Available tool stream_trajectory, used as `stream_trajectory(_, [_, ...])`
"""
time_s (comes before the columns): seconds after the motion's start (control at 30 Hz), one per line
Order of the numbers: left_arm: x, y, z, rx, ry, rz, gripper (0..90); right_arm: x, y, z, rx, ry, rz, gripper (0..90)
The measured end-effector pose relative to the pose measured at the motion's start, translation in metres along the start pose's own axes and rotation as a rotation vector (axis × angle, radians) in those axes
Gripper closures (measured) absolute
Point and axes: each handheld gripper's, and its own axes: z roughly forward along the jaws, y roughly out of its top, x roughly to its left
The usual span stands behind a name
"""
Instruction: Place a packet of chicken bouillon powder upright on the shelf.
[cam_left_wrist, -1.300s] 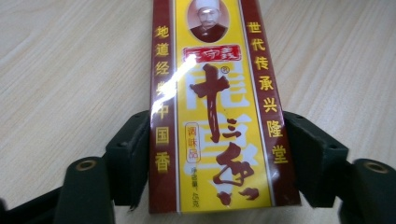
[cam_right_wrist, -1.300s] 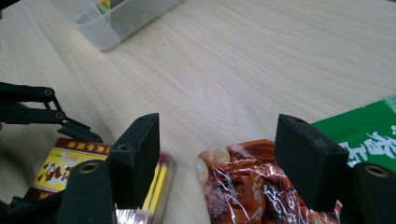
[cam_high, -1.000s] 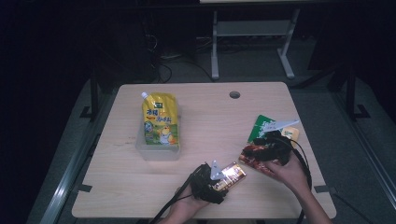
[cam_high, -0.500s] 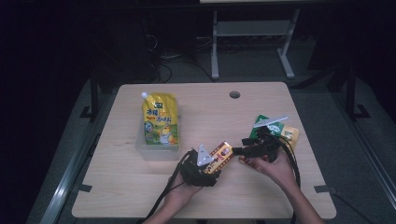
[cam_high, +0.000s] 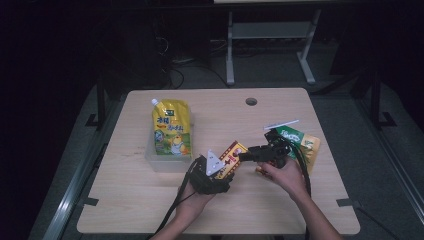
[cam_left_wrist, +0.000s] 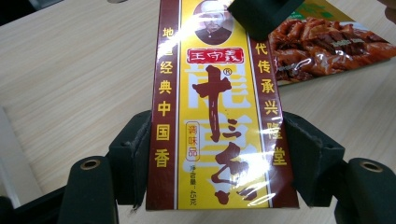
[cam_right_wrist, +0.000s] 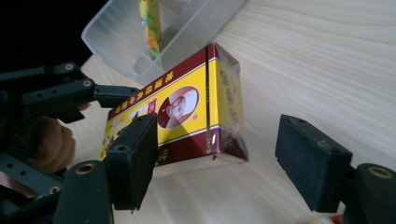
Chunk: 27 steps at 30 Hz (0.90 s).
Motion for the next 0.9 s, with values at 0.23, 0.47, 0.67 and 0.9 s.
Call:
stream_trajectory(0.23, [0.001, -0.001, 0.001, -0.002, 0.008, -0.011, 31.9, 0.005, 0.007, 0.005, 0.025, 0.025, 0.0, 42.2])
stream_trajectory(0.47, [0.008, -0.006, 0.004, 0.017, 0.005, -0.024, 31.8, 0.007, 0.01, 0.001, -0.006, 0.048, 0.021, 55.4])
stream_trajectory(0.67, [0.009, -0.012, 0.01, 0.04, 0.008, -0.026, 31.7, 0.012, 0.013, -0.001, -0.022, 0.1, 0.03, 65.4])
stream_trajectory(0.9, [0.012, -0.014, 0.01, 0.044, 0.004, -0.024, 30.4, 0.031, 0.022, 0.002, -0.002, 0.042, -0.079, 67.5])
